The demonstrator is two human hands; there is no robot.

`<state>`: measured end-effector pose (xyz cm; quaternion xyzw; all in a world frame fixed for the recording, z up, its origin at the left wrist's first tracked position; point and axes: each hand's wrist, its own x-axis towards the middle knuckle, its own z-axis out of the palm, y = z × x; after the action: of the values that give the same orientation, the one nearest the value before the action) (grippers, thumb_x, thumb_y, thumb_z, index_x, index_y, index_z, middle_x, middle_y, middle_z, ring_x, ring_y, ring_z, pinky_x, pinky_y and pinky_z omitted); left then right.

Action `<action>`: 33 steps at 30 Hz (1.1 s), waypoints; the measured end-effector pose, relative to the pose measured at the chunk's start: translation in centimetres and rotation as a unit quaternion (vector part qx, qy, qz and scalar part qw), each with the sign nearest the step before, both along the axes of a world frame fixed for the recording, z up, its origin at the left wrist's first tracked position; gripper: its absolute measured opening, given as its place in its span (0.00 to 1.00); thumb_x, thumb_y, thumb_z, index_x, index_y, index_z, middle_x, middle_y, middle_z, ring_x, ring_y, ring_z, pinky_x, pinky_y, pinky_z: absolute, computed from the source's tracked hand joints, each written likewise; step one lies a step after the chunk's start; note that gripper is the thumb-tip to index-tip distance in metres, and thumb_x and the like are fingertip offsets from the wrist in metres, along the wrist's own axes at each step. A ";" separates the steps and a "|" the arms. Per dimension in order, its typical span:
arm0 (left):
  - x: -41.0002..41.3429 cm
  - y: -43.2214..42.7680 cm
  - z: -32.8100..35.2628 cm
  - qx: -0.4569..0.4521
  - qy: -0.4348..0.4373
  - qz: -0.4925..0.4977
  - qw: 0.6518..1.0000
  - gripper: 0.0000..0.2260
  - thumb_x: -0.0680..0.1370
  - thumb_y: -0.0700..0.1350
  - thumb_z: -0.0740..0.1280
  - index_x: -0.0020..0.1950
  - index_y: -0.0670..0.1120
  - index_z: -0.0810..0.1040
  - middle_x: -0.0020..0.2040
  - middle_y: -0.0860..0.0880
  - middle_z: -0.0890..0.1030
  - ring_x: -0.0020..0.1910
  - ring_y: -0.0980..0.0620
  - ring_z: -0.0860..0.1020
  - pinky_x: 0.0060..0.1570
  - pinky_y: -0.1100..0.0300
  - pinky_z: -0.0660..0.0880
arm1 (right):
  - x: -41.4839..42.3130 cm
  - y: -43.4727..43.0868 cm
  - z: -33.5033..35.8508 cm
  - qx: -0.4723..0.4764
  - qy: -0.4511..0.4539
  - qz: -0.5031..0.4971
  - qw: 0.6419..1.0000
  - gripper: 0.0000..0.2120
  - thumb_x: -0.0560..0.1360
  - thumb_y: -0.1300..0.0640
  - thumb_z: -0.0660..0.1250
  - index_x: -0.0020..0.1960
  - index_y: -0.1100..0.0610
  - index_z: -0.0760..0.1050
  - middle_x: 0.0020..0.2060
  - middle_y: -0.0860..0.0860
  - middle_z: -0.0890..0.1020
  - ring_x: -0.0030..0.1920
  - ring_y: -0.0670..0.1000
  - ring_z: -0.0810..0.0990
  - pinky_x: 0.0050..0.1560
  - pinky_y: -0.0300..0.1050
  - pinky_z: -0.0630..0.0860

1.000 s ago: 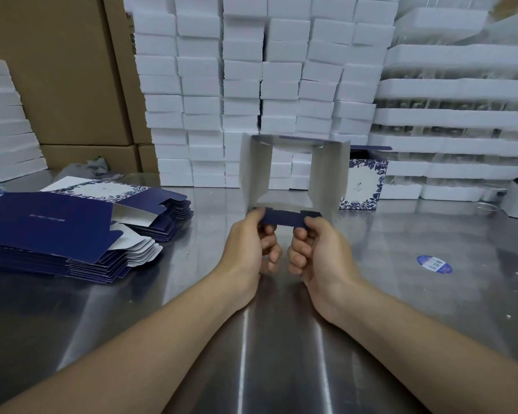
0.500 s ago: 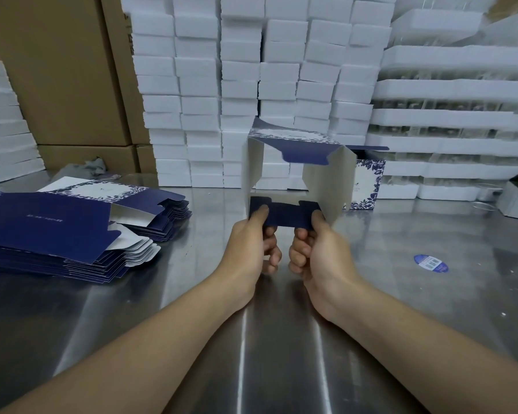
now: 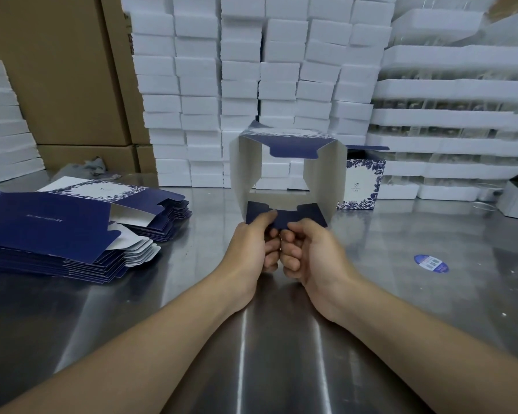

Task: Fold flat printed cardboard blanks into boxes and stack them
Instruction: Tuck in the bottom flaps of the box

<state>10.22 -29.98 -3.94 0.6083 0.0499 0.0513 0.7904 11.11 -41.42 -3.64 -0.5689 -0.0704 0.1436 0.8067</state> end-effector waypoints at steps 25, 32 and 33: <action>0.0 -0.1 -0.1 0.056 -0.038 -0.005 0.998 0.25 0.82 0.45 0.60 0.23 0.52 0.70 0.24 0.51 0.63 0.23 0.52 0.64 0.27 0.60 0.63 | 0.0 0.1 0.1 -0.017 -0.038 -0.029 0.999 0.22 0.78 0.56 0.65 0.25 0.51 0.73 0.23 0.48 0.66 0.22 0.47 0.66 0.28 0.41 0.61; -0.1 0.0 -0.2 0.113 -0.043 -0.013 0.993 0.18 0.83 0.47 0.63 0.32 0.47 0.69 0.26 0.50 0.63 0.24 0.52 0.66 0.29 0.59 0.64 | 0.1 -0.3 0.1 -0.002 -0.024 -0.031 0.999 0.19 0.78 0.57 0.64 0.29 0.53 0.68 0.24 0.50 0.63 0.23 0.50 0.68 0.27 0.41 0.62; -0.1 0.1 -0.1 0.105 -0.039 -0.013 0.994 0.17 0.82 0.48 0.63 0.34 0.46 0.70 0.26 0.51 0.63 0.24 0.52 0.66 0.30 0.58 0.64 | 0.1 -0.3 0.1 0.004 -0.015 -0.030 0.999 0.18 0.79 0.55 0.63 0.31 0.54 0.69 0.24 0.50 0.64 0.23 0.50 0.67 0.26 0.41 0.62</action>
<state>10.10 -29.89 -4.00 0.6862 0.0061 0.0696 0.7241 11.20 -41.68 -3.55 -0.5699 -0.0662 0.1105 0.8116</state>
